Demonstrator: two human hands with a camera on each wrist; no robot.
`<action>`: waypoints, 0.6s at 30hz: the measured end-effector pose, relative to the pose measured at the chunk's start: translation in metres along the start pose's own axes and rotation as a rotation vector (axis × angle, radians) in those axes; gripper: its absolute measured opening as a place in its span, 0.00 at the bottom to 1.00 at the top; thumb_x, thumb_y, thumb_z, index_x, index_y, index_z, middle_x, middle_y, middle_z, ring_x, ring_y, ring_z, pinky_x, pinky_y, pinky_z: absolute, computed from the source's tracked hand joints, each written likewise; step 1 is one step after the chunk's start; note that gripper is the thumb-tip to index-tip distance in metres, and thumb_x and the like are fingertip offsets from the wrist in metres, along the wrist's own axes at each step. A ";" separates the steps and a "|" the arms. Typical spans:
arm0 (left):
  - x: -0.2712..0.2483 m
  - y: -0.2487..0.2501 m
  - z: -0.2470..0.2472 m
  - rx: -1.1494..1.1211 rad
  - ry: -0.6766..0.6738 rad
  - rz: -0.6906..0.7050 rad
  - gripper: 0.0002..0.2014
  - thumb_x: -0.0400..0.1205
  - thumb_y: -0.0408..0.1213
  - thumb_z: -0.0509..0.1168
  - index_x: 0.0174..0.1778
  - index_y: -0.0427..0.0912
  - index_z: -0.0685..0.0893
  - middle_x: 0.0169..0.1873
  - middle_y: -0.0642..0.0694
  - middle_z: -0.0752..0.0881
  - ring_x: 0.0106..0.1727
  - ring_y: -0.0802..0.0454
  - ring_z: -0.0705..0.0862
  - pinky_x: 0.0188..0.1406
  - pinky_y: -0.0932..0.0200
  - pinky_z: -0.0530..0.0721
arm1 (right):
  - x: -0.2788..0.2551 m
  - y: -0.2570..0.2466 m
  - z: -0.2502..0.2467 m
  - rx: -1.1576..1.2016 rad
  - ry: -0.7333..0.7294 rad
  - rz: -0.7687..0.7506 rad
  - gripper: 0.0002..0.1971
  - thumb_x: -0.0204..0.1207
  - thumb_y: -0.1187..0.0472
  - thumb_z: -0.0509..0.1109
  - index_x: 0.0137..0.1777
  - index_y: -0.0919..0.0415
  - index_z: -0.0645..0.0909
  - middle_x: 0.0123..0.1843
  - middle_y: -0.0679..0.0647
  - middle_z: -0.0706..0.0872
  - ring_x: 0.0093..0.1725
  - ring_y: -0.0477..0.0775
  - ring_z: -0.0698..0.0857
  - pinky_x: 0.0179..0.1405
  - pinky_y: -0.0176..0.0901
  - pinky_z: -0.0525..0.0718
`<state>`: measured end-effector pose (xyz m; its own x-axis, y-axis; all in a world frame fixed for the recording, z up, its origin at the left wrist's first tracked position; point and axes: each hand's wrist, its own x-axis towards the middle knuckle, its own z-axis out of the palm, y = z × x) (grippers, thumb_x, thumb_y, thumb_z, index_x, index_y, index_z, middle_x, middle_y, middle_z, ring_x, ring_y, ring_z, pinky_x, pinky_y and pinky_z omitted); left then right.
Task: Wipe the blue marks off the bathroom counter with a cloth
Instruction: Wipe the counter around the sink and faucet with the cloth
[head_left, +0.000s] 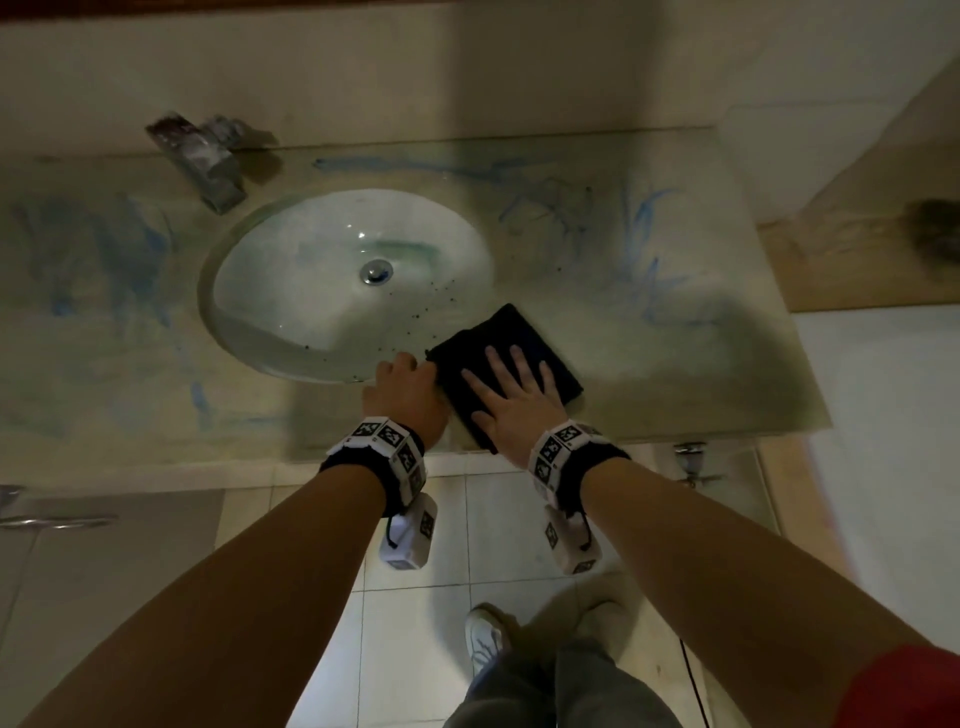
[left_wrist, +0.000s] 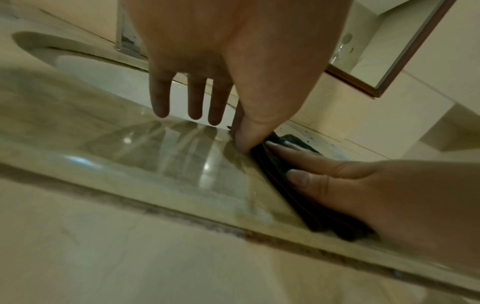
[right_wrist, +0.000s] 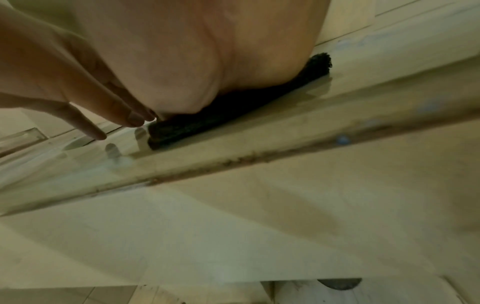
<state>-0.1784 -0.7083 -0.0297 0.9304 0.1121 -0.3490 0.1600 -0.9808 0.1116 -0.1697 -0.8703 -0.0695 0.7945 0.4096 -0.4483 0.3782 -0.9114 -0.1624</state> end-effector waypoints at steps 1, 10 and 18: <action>-0.003 0.007 0.001 0.009 -0.015 0.012 0.18 0.80 0.43 0.62 0.67 0.48 0.75 0.65 0.43 0.74 0.65 0.39 0.72 0.54 0.43 0.80 | -0.008 0.007 0.001 0.007 -0.009 0.021 0.29 0.86 0.40 0.42 0.84 0.35 0.35 0.85 0.46 0.27 0.83 0.57 0.27 0.80 0.64 0.30; -0.006 0.083 0.008 0.043 -0.068 0.125 0.25 0.81 0.49 0.62 0.75 0.58 0.69 0.78 0.47 0.63 0.76 0.39 0.63 0.65 0.34 0.72 | -0.066 0.091 0.012 0.126 0.006 0.254 0.29 0.86 0.38 0.42 0.83 0.34 0.34 0.84 0.44 0.25 0.83 0.56 0.27 0.81 0.62 0.31; -0.003 0.118 0.013 0.066 -0.105 0.111 0.26 0.81 0.52 0.62 0.76 0.61 0.66 0.79 0.48 0.62 0.77 0.39 0.63 0.66 0.32 0.70 | -0.102 0.160 0.015 0.190 0.009 0.451 0.30 0.85 0.36 0.42 0.83 0.34 0.35 0.85 0.45 0.28 0.85 0.57 0.31 0.83 0.61 0.38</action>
<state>-0.1663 -0.8266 -0.0272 0.9008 -0.0120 -0.4340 0.0324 -0.9950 0.0949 -0.1978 -1.0588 -0.0631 0.8634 -0.0284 -0.5037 -0.0975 -0.9890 -0.1113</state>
